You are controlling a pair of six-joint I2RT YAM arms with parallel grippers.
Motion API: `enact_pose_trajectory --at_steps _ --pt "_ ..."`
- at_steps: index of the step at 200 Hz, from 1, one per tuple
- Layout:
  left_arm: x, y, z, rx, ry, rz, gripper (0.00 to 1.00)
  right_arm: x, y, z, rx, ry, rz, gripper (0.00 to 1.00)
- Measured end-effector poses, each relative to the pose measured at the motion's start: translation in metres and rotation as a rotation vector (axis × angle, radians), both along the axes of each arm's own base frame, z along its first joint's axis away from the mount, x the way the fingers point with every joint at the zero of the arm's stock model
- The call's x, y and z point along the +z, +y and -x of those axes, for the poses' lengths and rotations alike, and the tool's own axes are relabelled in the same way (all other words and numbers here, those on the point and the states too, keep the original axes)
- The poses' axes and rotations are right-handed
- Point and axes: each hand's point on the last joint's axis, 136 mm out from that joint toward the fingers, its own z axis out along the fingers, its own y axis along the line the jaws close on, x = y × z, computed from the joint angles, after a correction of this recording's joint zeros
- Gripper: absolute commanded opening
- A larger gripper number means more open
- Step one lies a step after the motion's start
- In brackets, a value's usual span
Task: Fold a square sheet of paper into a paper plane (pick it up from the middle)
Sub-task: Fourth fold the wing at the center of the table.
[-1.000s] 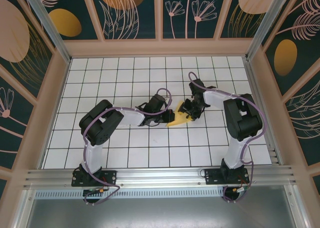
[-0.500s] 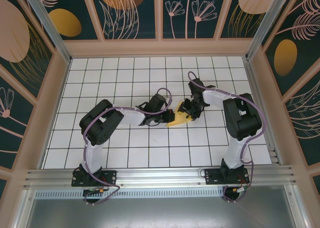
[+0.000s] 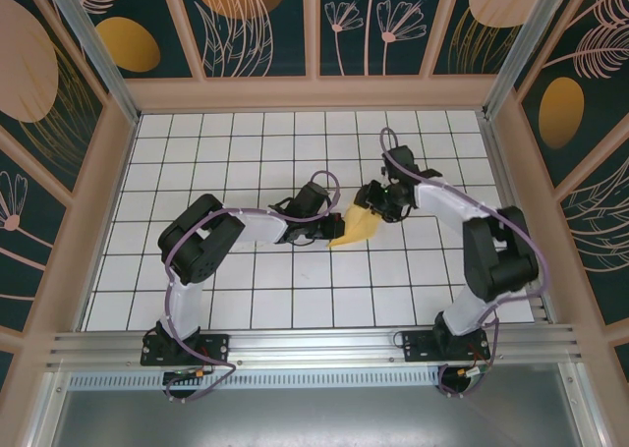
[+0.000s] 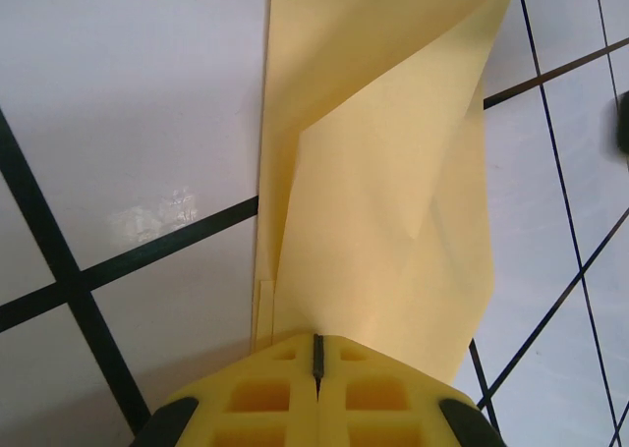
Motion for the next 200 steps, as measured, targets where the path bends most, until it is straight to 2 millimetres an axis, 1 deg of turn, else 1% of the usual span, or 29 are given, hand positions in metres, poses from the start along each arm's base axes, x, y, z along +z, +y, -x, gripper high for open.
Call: enact_pose_trajectory --at_steps 9,21,34,53,70,89,139,174,200 --pt "0.000 0.000 0.000 0.001 0.000 -0.001 0.00 0.010 0.002 0.000 0.020 -0.051 -0.034 0.40" --pt "0.000 0.000 0.000 0.002 0.000 -0.003 0.00 0.013 0.006 0.003 0.055 -0.088 -0.070 0.24" --pt "0.000 0.000 0.000 0.002 0.001 -0.005 0.00 0.006 0.011 0.007 0.087 -0.087 -0.104 0.12" --pt "0.000 0.000 0.000 0.003 0.001 -0.007 0.00 -0.012 0.018 0.015 0.125 -0.050 -0.137 0.03" --pt "-0.001 0.000 -0.001 0.005 0.001 -0.009 0.00 -0.026 0.022 0.020 0.147 -0.012 -0.160 0.01" --pt "-0.001 0.000 -0.001 0.006 -0.001 -0.010 0.00 -0.036 0.026 0.023 0.168 0.008 -0.175 0.00" --pt "0.000 0.001 -0.002 0.011 -0.002 -0.016 0.00 -0.045 0.035 0.026 0.215 0.025 -0.212 0.00" --pt "-0.001 0.001 -0.002 0.013 0.001 -0.025 0.00 -0.062 0.034 0.031 0.222 0.066 -0.198 0.00" --pt "-0.001 0.001 -0.002 0.014 0.001 -0.027 0.00 -0.067 0.033 0.031 0.216 0.073 -0.187 0.00"
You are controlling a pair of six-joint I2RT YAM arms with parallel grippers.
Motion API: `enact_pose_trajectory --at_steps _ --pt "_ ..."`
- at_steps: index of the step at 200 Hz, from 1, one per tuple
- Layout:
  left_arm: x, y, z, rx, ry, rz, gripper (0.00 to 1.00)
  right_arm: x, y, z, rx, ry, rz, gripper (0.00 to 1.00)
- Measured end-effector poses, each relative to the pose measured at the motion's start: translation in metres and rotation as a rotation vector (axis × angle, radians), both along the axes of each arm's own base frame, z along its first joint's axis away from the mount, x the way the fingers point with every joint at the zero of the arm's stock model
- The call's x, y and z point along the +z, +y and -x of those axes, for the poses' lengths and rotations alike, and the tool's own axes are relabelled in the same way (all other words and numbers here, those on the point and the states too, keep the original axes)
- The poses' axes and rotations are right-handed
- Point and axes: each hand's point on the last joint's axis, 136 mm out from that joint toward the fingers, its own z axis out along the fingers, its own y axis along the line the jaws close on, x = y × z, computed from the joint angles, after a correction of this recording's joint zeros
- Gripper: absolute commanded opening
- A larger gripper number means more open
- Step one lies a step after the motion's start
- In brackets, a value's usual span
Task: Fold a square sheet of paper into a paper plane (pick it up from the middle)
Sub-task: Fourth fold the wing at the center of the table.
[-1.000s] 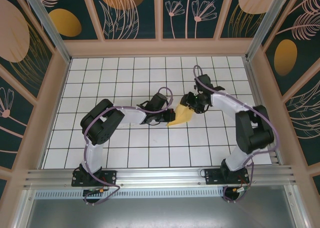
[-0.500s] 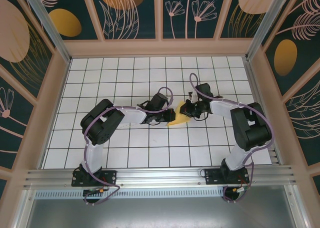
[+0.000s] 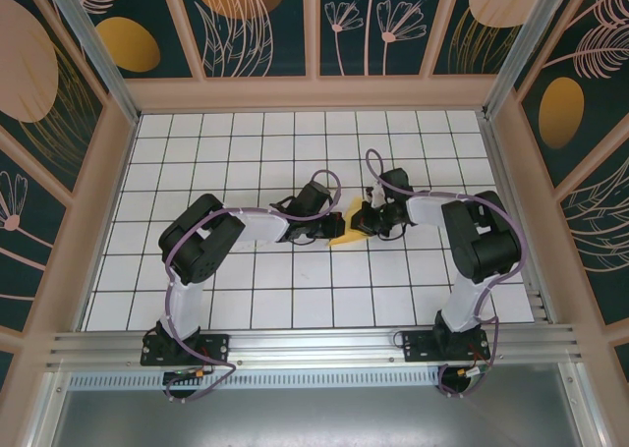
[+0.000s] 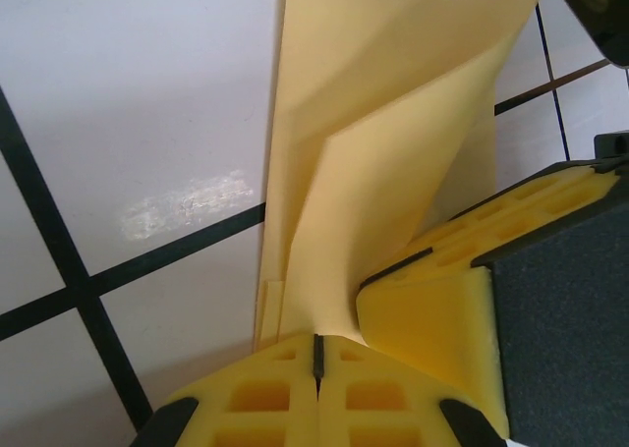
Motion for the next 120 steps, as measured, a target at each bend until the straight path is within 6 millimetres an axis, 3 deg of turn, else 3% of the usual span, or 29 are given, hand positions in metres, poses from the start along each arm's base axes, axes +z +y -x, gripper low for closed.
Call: enact_pose_trajectory --at_steps 82,120 --pt "0.0001 0.0000 0.0000 0.000 0.000 0.000 0.00 0.0097 0.0024 -0.0053 -0.001 -0.029 -0.015 0.00" --pt "0.0001 0.0000 0.0000 0.000 -0.001 0.000 0.00 0.0011 -0.0037 -0.0083 -0.023 -0.026 0.026 0.00"
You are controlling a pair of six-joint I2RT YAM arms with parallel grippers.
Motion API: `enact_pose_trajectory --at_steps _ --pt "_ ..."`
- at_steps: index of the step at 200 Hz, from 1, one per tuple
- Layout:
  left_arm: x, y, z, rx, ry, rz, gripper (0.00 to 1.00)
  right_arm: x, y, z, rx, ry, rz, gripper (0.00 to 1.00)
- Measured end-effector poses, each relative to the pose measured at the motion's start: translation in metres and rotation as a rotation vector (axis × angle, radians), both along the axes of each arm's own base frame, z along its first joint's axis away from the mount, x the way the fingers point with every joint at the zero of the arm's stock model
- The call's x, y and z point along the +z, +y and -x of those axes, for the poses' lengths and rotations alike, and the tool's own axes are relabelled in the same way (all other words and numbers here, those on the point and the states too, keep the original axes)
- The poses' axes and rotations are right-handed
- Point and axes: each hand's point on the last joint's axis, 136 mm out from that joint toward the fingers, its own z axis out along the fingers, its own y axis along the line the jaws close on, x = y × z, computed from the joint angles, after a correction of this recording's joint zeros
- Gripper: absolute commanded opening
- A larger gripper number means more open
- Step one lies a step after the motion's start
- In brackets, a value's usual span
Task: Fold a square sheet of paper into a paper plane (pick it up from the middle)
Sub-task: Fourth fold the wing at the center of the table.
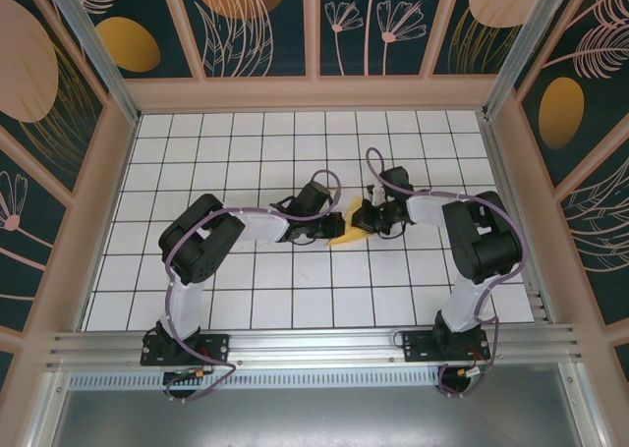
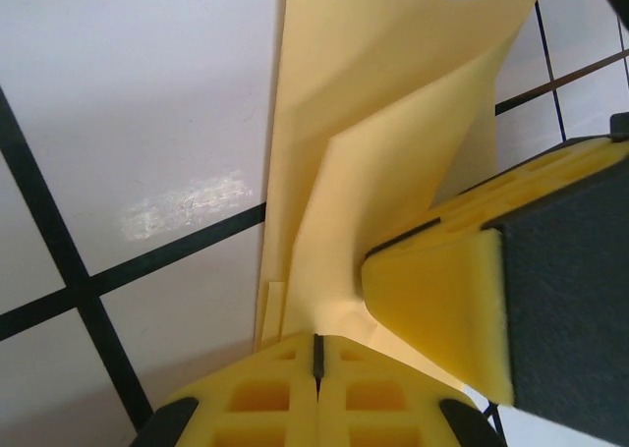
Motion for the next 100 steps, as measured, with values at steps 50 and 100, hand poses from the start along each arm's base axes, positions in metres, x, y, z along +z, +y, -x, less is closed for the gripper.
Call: enact_pose_trajectory --at_steps 50,100 --pt "0.000 0.000 0.000 0.000 0.000 0.000 0.00 -0.002 -0.013 -0.008 -0.057 0.011 0.009 0.00" --pt "0.000 0.000 0.000 0.000 -0.001 0.000 0.00 0.006 -0.015 -0.020 -0.074 -0.023 -0.004 0.00"
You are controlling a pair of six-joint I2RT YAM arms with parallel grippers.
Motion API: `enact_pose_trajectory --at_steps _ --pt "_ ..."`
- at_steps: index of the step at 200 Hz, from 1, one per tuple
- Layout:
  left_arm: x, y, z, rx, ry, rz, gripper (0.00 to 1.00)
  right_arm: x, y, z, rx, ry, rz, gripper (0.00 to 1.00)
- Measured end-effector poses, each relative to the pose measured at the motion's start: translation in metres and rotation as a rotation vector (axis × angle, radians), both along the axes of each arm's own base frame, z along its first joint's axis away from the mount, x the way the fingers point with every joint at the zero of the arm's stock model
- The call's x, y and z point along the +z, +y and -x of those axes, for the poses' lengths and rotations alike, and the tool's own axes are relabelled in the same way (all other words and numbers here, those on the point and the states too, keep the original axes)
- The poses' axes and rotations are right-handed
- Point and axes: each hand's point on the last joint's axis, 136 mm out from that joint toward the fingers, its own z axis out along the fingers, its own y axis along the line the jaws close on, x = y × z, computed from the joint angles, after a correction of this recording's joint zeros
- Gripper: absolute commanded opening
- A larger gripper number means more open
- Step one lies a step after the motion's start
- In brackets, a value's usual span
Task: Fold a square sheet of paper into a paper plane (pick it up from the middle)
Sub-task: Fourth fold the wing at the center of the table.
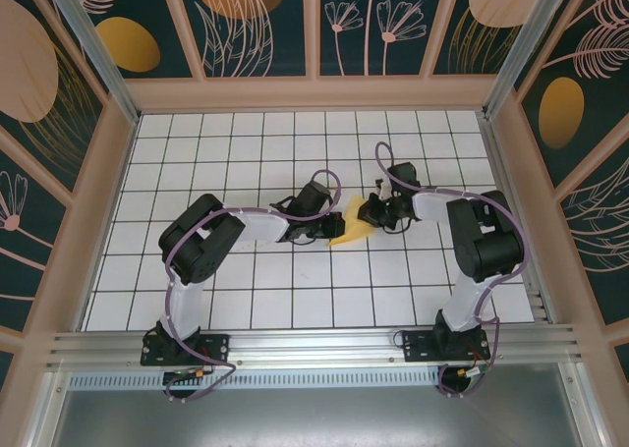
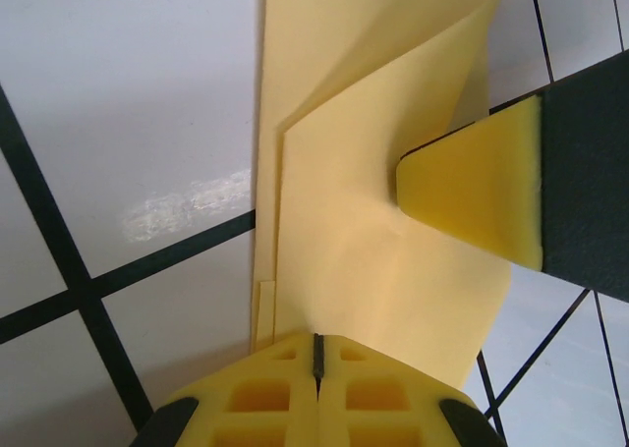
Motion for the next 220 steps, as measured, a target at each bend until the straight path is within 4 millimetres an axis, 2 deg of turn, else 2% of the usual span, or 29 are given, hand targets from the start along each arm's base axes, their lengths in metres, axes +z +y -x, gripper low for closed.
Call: enact_pose_trajectory --at_steps 33,71,101,132,220 --pt "0.000 0.000 0.000 0.000 0.000 0.000 0.00 0.005 0.015 0.004 0.044 -0.021 -0.025 0.00" --pt "0.000 0.000 0.000 0.002 -0.001 -0.002 0.00 0.005 0.014 -0.001 0.038 -0.034 -0.031 0.00" --pt "0.000 0.001 0.000 0.003 -0.001 -0.003 0.00 -0.008 0.002 -0.006 0.006 -0.007 -0.025 0.00" --pt "-0.001 0.001 0.000 0.000 -0.003 -0.004 0.00 -0.007 -0.006 -0.012 -0.018 -0.009 -0.032 0.00" --pt "-0.001 0.001 0.000 -0.002 -0.005 -0.004 0.00 -0.006 -0.053 -0.051 -0.155 -0.037 -0.023 0.00"
